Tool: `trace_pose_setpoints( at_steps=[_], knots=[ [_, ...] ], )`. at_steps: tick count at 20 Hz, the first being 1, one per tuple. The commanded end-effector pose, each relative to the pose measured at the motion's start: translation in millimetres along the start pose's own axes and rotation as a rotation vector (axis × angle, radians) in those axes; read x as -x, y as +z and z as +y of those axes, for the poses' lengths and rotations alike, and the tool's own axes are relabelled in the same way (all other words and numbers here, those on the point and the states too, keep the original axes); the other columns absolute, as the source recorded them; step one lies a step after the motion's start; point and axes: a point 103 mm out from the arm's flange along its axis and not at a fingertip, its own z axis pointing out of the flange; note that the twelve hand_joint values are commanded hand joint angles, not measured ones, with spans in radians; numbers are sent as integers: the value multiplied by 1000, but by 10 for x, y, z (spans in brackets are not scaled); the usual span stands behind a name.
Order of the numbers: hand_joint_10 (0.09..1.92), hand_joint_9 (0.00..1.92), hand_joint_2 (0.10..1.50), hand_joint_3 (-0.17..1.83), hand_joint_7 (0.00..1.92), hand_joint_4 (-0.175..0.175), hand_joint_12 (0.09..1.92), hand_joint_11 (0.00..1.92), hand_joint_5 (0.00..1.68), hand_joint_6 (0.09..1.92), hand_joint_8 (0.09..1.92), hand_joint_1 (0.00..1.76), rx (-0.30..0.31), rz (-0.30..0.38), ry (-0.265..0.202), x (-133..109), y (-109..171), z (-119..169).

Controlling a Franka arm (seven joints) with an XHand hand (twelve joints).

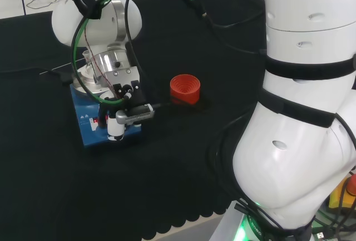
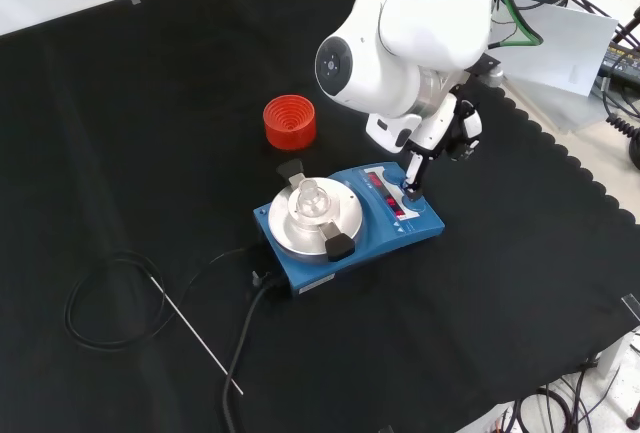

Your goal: Turn on the heater.

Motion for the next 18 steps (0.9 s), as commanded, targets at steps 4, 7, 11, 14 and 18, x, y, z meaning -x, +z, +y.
trace_pose_setpoints(
  at_steps=[4,7,11,14,18],
  knots=[
    [1605,1761,671,1073,1645,-54,1404,1464,304,430,1570,1454,58,-29,-14,-84,-238,-152],
    [1604,1761,670,1074,1645,-55,1404,1464,306,433,1569,1452,99,-21,-13,-80,-424,-263],
    [1603,1761,670,1075,1645,-55,1403,1463,308,437,1567,1450,128,-15,-12,-56,-550,-336],
    [1602,1761,669,1075,1645,-55,1402,1462,308,441,1564,1449,136,-9,-10,-12,-585,-356],
    [1597,1760,668,1075,1641,-56,1399,1459,309,446,1559,1445,153,-1,-9,50,-610,-362]
  ],
)
